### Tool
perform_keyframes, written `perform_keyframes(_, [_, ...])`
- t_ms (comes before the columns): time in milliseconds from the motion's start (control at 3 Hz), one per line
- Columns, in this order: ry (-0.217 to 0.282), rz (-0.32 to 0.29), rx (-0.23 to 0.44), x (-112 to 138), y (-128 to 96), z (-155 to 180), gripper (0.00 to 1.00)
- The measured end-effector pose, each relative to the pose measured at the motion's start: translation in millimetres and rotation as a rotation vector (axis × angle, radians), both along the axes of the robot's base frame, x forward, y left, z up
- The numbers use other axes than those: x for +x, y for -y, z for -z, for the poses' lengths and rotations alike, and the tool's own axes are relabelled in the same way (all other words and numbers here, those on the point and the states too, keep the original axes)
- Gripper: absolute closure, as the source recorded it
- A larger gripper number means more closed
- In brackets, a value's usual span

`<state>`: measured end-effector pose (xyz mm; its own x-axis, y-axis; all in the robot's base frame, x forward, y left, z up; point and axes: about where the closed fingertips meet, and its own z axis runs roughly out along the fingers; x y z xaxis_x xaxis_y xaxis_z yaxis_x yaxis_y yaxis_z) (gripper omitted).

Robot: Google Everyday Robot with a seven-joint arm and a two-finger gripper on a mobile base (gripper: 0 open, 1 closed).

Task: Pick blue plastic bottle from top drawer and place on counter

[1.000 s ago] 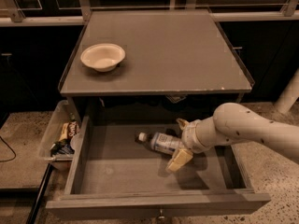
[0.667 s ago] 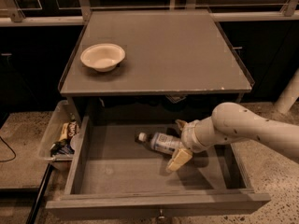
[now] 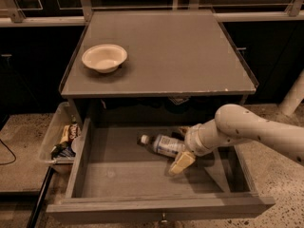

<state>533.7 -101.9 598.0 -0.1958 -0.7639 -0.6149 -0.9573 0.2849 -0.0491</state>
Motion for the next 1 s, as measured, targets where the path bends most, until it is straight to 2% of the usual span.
perform_keyframes(667, [0.0, -0.002, -0.004, -2, 0, -1, 0.57])
perform_keyframes(1000, [0.014, -0.033, -0.009, -12, 0, -26, 0.81])
